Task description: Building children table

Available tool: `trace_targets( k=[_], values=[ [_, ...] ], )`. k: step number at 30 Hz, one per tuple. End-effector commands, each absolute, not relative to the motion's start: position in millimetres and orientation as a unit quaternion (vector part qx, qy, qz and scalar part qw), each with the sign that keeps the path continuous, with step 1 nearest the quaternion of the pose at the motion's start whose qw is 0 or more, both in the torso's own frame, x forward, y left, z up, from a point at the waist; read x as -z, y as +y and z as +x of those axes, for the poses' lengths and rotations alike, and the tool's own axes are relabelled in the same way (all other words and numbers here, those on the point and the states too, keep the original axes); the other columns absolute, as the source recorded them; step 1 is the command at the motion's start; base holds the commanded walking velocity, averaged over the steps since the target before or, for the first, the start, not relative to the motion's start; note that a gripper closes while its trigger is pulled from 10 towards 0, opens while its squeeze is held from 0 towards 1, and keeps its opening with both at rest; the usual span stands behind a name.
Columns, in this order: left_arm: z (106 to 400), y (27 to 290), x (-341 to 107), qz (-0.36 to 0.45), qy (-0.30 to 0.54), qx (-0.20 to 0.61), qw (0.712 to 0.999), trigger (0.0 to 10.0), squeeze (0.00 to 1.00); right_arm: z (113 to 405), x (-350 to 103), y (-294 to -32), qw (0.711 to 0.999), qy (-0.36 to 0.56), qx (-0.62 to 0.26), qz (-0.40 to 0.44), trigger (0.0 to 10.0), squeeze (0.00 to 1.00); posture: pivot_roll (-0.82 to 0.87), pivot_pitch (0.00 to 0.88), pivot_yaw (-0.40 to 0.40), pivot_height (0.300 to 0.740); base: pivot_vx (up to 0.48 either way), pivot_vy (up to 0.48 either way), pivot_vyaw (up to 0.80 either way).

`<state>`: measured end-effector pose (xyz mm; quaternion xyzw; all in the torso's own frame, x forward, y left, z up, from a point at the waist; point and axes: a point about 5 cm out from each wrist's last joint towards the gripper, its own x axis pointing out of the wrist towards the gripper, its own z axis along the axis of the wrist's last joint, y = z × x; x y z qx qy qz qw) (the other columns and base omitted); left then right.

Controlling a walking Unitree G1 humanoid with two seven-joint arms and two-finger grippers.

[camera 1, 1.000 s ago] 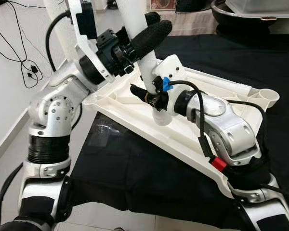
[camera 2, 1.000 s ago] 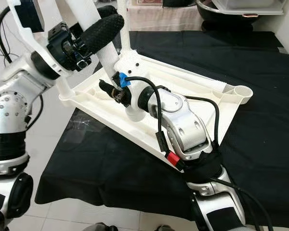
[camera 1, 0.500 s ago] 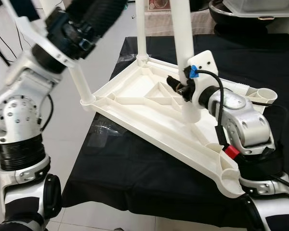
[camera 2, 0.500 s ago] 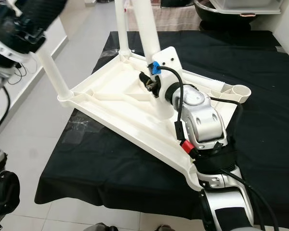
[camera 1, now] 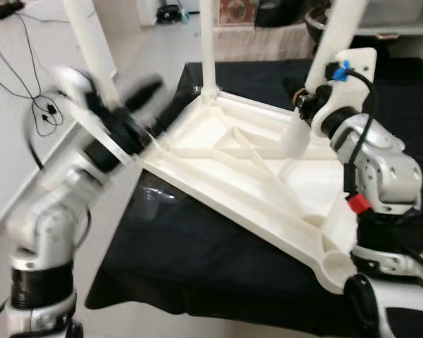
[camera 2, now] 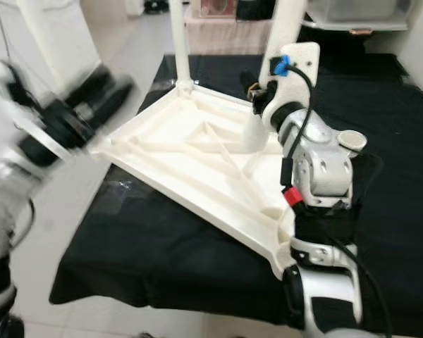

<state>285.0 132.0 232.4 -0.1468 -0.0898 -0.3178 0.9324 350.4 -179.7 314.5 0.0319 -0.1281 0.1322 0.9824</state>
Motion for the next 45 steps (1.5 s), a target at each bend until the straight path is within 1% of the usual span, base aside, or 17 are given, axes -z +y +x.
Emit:
trace_targets(
  k=[1, 2, 5, 7, 10, 13, 24, 45],
  values=[
    [284, 125, -202, -0.130, -0.031, 0.280, 0.951, 10.0, 0.00, 343, -319, -172, 0.972, -0.156, -0.170, 0.035, 10.0, 0.00, -0.06, 0.099, 0.047, 0.740, 0.000, 0.000, 0.00],
    [284, 125, -202, -0.130, -0.031, 0.280, 0.951, 10.0, 0.00, 343, -319, -172, 0.972, -0.156, -0.170, 0.035, 10.0, 0.00, -0.06, 0.099, 0.047, 0.740, 0.000, 0.000, 0.00],
    [278, 122, -170, -0.118, 0.007, 0.239, 0.964, 10.0, 0.00, 338, -307, -156, 0.968, -0.152, -0.198, 0.013, 10.0, 0.00, -0.06, 0.098, 0.047, 0.740, 0.000, 0.000, 0.00],
    [277, 122, -166, -0.116, 0.010, 0.227, 0.967, 10.0, 0.00, 337, -303, -152, 0.967, -0.151, -0.204, 0.008, 10.0, 0.00, -0.06, 0.098, 0.047, 0.740, 0.000, 0.000, 0.00],
    [277, 122, -166, -0.116, 0.010, 0.227, 0.967, 10.0, 0.00, 337, -303, -152, 0.967, -0.151, -0.204, 0.008, 10.0, 0.00, -0.06, 0.098, 0.047, 0.740, 0.000, 0.000, 0.00],
    [277, 122, -165, -0.105, 0.002, 0.197, 0.975, 10.0, 0.00, 334, -293, -138, 0.964, -0.143, -0.224, 0.005, 10.0, 0.00, -0.05, 0.096, 0.047, 0.740, 0.000, 0.000, 0.00],
    [280, 121, -173, -0.093, -0.023, 0.183, 0.978, 10.0, 0.00, 331, -288, -135, 0.963, -0.140, -0.229, -0.004, 10.0, 0.00, -0.05, 0.092, 0.052, 0.740, 0.000, 0.000, 0.00],
    [282, 119, -177, -0.094, -0.036, 0.179, 0.979, 10.0, 0.00, 328, -286, -130, 0.962, -0.142, -0.234, -0.009, 10.0, 0.00, -0.05, 0.085, 0.053, 0.740, 0.000, 0.000, 0.00]
  ],
)
